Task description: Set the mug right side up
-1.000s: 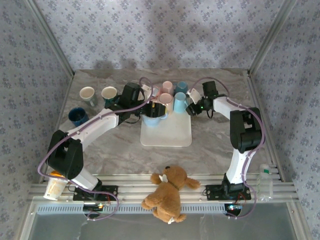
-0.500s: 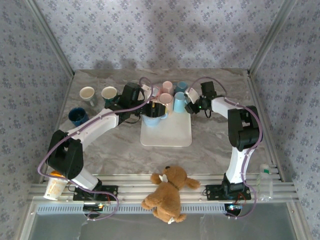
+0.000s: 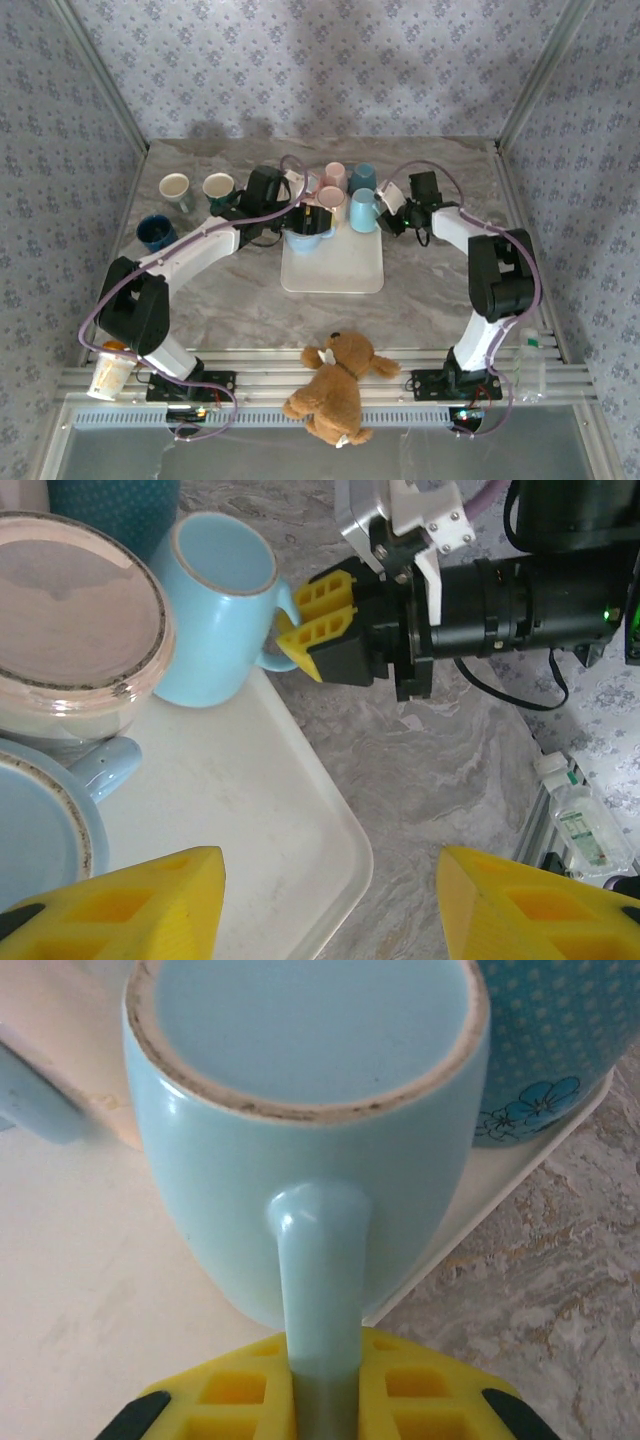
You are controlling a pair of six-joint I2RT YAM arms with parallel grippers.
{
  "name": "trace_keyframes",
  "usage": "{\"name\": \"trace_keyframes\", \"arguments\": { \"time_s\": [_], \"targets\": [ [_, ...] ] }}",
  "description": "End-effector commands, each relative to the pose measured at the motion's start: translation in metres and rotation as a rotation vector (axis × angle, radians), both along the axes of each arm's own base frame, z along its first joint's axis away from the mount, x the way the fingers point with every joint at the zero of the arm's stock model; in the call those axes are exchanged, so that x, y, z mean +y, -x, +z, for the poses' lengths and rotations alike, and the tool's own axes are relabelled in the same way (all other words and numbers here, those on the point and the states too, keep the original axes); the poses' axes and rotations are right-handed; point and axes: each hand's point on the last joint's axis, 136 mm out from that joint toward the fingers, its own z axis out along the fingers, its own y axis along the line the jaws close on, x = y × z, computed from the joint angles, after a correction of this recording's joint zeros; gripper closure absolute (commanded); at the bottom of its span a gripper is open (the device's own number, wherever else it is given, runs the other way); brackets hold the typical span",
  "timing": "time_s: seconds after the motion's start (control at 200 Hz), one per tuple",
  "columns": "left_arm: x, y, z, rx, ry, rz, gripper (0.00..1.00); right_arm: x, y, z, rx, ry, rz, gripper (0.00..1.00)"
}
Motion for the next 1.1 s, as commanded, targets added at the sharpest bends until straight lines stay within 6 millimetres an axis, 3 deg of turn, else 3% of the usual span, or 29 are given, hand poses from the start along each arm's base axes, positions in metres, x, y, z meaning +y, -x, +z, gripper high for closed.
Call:
{"name": "trace_keyframes", "arguments": {
  "time_s": [0.0,0.23,0.41,0.79,0.949,1.094],
  "targets": [
    [-0.010,-0.001,0.014,-0.023,0.044,-0.028,0.43,0.001,-0.001,0.037,-0.092,-0.046,-0.014,0.85],
    [-0.010,-0.001,0.024,-0.039,0.064,-0.021,0.43,0.003,0.018,0.075,-0.145,-0.128,-0.048,0.90],
    [-0.011,-0.002,0.041,-0.066,0.119,-0.009,0.43,0.009,0.042,0.118,-0.153,-0.291,-0.102,0.91],
    [0.002,0.000,0.068,-0.326,0.052,-0.037,0.38,0.026,0.097,0.195,-0.080,-0.663,-0.160,0.95],
    [0.005,-0.001,0.082,-0.381,0.103,-0.005,0.37,0.032,0.108,0.224,-0.010,-0.800,-0.153,0.97],
    [0.017,0.003,0.087,-0.544,0.056,-0.003,0.36,0.038,0.109,0.245,0.075,-0.918,-0.169,0.98]
  ]
}}
